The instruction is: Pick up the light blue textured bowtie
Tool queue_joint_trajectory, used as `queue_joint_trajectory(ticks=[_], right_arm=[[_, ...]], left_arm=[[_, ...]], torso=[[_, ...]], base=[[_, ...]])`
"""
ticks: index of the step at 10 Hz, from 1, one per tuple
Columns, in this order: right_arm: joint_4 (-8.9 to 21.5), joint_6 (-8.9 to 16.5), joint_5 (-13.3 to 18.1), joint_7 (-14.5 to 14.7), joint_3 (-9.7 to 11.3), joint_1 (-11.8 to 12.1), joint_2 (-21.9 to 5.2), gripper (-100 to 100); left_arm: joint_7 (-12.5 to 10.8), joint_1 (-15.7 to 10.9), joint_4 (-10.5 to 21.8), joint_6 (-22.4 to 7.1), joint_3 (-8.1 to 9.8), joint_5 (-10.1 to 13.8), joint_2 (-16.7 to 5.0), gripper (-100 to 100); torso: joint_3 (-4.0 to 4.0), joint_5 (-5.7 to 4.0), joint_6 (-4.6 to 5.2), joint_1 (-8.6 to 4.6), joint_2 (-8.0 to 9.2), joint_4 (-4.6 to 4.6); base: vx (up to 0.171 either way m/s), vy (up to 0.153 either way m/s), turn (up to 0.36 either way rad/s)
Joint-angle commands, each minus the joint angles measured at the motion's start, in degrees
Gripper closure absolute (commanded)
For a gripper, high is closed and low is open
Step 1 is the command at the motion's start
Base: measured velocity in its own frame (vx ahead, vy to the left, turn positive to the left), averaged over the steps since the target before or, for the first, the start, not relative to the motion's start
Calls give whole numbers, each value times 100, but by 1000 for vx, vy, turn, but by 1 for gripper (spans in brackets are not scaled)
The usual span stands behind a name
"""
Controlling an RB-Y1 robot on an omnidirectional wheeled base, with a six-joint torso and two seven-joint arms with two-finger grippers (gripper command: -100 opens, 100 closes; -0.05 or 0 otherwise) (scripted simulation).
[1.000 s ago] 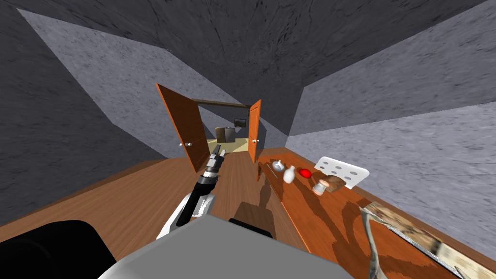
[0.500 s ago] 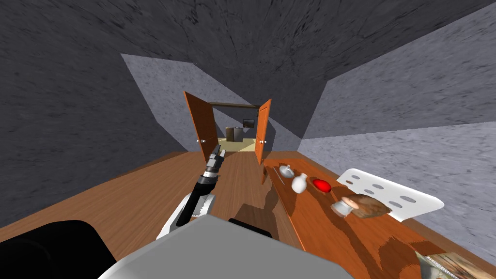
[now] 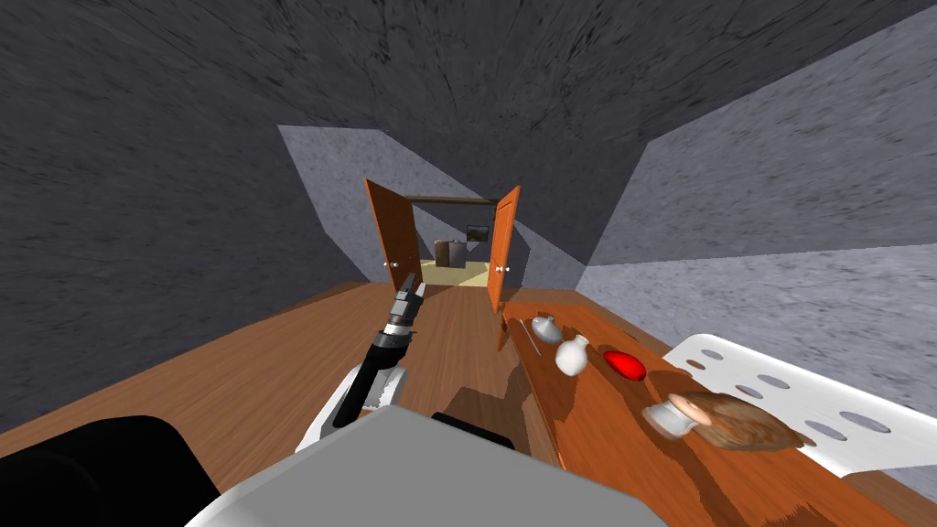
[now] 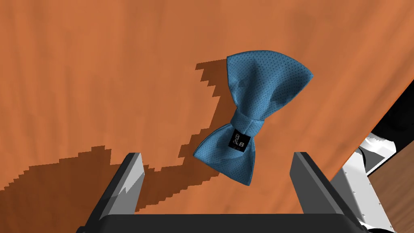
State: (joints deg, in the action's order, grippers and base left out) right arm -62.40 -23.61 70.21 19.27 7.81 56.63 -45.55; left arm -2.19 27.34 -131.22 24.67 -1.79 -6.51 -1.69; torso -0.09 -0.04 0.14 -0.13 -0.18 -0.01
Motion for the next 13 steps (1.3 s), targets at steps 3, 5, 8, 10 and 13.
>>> queue_joint_trajectory(ticks=[3, 5, 8, 10, 13], right_arm=[[307, 174, -22, 78, 190, -300, 255, -100], [269, 183, -4, 33, 197, -284, 227, 100], [265, 180, -4, 32, 200, -276, 229, 100], [266, 185, -5, 31, 196, -278, 227, 0], [35, 73, -3, -4, 48, -42, 49, 100]], left_arm=[[0, 0, 0, 0, 0, 0, 0, 0], [0, 0, 0, 0, 0, 0, 0, 0], [0, 0, 0, 0, 0, 0, 0, 0], [0, 0, 0, 0, 0, 0, 0, 0], [0, 1, 0, 0, 0, 0, 1, 0]], torso=[[7, 0, 0, -1, 11, 3], [5, 2, 1, 5, 7, 2], [3, -9, -4, -12, 2, 4], [3, -13, -4, -18, 2, 3], [-6, -7, 0, -2, -11, -2]], base=[[-32, -28, 64], [-7, -6, 2], [0, 0, 0], [0, 0, 0], [29, 26, -65]])
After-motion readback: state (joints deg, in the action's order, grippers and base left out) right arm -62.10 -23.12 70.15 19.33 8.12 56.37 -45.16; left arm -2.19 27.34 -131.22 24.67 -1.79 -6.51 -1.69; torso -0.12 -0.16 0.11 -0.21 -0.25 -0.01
